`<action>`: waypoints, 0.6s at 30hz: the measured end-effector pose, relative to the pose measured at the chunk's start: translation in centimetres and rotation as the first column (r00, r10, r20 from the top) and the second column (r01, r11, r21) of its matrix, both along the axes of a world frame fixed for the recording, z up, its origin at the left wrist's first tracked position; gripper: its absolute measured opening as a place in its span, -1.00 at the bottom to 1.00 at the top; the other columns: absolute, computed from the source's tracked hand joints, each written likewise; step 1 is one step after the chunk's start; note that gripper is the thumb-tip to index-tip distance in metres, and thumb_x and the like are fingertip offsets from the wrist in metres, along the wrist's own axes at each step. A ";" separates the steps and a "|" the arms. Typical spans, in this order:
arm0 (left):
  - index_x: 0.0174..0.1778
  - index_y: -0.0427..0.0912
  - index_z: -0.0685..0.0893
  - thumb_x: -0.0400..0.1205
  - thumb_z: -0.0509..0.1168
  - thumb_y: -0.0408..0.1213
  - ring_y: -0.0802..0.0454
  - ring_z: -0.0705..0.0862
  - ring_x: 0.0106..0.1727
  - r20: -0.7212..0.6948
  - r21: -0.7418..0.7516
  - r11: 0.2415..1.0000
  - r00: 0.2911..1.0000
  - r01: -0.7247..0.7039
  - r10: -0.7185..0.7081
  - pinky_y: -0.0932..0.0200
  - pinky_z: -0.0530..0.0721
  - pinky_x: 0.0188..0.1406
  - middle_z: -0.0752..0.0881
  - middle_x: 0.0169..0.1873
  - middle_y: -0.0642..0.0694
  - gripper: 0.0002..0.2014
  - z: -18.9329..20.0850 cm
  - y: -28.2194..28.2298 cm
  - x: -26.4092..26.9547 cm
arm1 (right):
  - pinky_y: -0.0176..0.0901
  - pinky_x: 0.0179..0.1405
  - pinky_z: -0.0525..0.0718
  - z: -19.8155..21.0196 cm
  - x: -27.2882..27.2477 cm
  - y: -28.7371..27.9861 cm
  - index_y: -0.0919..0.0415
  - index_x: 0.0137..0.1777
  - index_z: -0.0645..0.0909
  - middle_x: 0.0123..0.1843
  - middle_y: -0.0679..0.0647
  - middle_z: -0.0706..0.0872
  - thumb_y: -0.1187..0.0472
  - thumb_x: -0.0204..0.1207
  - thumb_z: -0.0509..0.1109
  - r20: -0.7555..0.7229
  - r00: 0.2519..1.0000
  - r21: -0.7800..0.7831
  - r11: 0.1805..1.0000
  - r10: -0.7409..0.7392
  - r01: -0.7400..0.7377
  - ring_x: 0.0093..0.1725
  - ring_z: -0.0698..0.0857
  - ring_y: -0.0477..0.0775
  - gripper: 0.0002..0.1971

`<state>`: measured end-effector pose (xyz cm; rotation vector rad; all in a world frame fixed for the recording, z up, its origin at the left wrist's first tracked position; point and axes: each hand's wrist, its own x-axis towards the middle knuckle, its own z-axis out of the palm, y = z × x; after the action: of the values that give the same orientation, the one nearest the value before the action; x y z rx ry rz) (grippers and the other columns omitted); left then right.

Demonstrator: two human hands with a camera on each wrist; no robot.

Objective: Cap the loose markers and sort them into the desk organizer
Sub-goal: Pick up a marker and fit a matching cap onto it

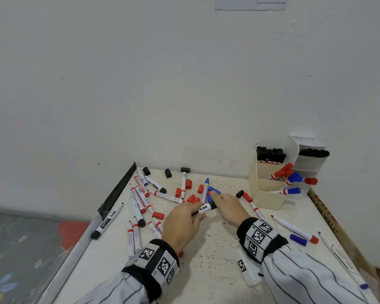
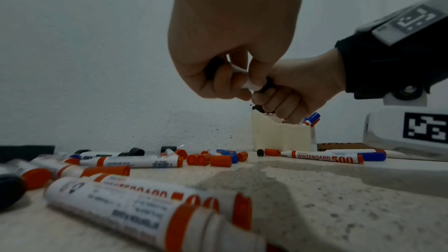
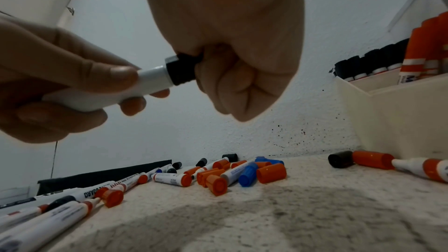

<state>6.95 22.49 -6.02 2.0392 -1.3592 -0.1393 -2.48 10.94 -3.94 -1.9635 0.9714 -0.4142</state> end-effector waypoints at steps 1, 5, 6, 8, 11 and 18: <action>0.36 0.07 0.58 0.65 0.24 -0.09 0.06 0.61 0.01 -0.017 0.006 1.000 1.000 0.009 -0.009 0.13 0.62 0.02 0.71 0.02 -0.01 -0.66 0.0 -0.1 -0.1 | -0.23 -0.51 0.21 0.1 -0.1 -0.1 0.13 -0.53 0.29 -0.53 -0.02 0.31 0.11 0.68 0.07 0.000 1.000 -0.001 1.000 -0.004 0.004 -0.53 0.26 -0.07 -0.52; 0.35 0.06 0.60 0.67 0.20 -0.08 0.04 0.65 -0.05 -0.098 0.040 0.997 0.993 0.062 -0.058 0.04 0.66 -0.02 0.76 -0.04 -0.02 -0.67 0.4 -0.8 -0.6 | -0.21 -0.51 0.20 -0.1 -0.2 -0.3 0.13 -0.55 0.31 -0.54 -0.01 0.32 0.22 0.61 0.14 0.053 0.997 0.019 0.998 -0.055 0.054 -0.53 0.26 -0.05 -0.57; 0.33 0.06 0.61 0.67 0.19 -0.08 0.04 0.66 -0.06 -0.090 0.050 0.997 0.994 0.067 -0.062 0.03 0.67 -0.03 0.76 -0.06 -0.03 -0.69 0.6 -0.9 -0.7 | -0.20 -0.51 0.20 -0.3 -0.2 -0.3 0.13 -0.54 0.33 -0.54 0.00 0.32 0.23 0.60 0.15 0.072 0.995 0.042 0.997 -0.071 0.068 -0.53 0.26 -0.05 -0.58; 0.31 0.07 0.61 0.68 0.17 -0.06 0.02 0.66 -0.08 -0.010 0.072 0.996 0.998 0.056 -0.055 0.05 0.67 -0.07 0.76 -0.07 -0.03 -0.69 0.9 -0.9 -0.8 | -0.20 -0.52 0.19 -0.6 -0.3 -0.2 0.14 -0.52 0.33 -0.53 0.02 0.31 0.23 0.59 0.15 0.099 0.991 0.094 0.992 -0.095 0.086 -0.55 0.25 -0.04 -0.60; 0.31 0.04 0.59 0.69 0.12 -0.03 0.01 0.66 -0.04 0.189 0.108 0.994 0.981 0.026 -0.046 0.09 0.66 -0.08 0.74 -0.03 -0.02 -0.69 1.3 -0.9 -1.1 | -0.20 -0.55 0.18 -0.9 -0.5 -0.2 0.15 -0.47 0.35 -0.53 0.01 0.30 0.22 0.59 0.13 0.103 0.988 0.149 0.984 -0.118 0.102 -0.56 0.23 -0.06 -0.65; 0.14 -0.05 0.71 0.68 0.14 -0.01 0.12 0.54 -0.28 -0.099 0.166 0.980 0.990 0.112 -0.097 0.17 0.56 -0.24 0.63 -0.31 0.02 -0.69 2.0 -2.0 -1.1 | -0.19 -0.48 0.19 -1.0 -0.9 0.0 0.16 -0.48 0.33 -0.50 0.02 0.32 0.25 0.57 0.12 0.124 0.979 0.094 0.984 -0.162 0.151 -0.50 0.25 -0.05 -0.66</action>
<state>5.83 20.53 -4.03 2.0733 -1.4405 -0.4027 -3.40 10.92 -4.98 -1.7674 1.0459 -0.5747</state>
